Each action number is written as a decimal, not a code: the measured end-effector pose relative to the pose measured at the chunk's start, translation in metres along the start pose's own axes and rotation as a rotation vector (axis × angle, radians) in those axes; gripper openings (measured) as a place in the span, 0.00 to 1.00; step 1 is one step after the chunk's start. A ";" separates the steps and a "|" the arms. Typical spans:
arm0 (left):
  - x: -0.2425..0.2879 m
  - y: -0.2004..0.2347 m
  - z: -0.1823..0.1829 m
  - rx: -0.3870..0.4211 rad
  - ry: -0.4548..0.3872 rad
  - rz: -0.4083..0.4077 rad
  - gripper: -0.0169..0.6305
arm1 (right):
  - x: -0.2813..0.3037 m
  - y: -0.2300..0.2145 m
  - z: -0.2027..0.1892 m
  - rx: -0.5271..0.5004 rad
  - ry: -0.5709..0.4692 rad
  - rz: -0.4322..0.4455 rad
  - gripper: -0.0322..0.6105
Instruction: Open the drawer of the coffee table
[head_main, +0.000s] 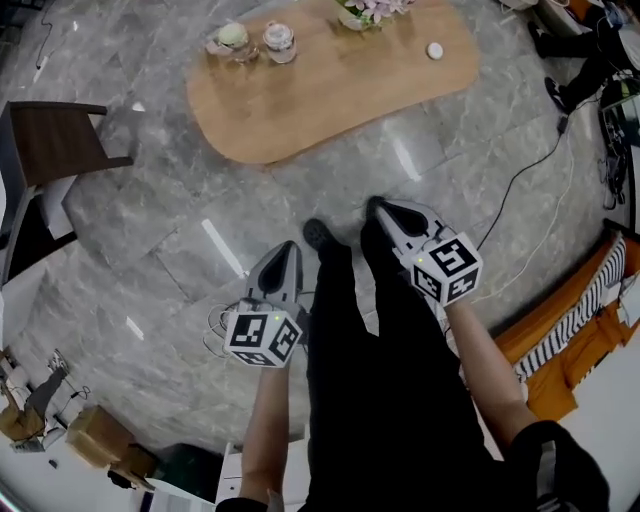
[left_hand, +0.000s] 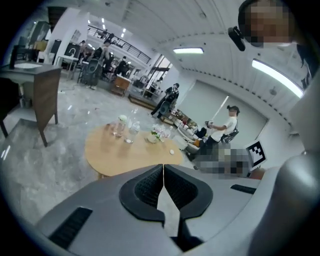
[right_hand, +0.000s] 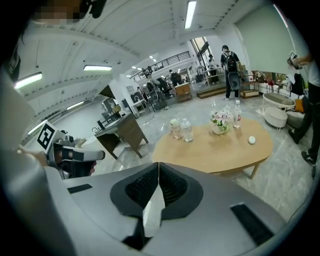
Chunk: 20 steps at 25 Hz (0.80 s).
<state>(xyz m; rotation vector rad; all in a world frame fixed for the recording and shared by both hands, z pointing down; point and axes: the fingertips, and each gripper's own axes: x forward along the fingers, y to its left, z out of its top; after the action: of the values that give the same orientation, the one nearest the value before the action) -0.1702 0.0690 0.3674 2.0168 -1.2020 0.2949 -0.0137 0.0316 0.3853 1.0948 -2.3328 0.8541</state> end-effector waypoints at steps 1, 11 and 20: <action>0.007 0.010 -0.011 -0.015 0.005 0.011 0.05 | 0.010 -0.004 -0.009 0.000 0.001 0.003 0.07; 0.091 0.072 -0.100 -0.067 0.057 0.087 0.05 | 0.090 -0.078 -0.096 -0.027 0.049 0.009 0.07; 0.161 0.138 -0.162 0.016 0.097 0.164 0.05 | 0.161 -0.154 -0.168 -0.146 0.170 -0.002 0.07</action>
<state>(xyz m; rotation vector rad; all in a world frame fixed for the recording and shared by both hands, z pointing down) -0.1714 0.0401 0.6326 1.8984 -1.3086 0.4793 0.0304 -0.0159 0.6568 0.9265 -2.2139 0.7331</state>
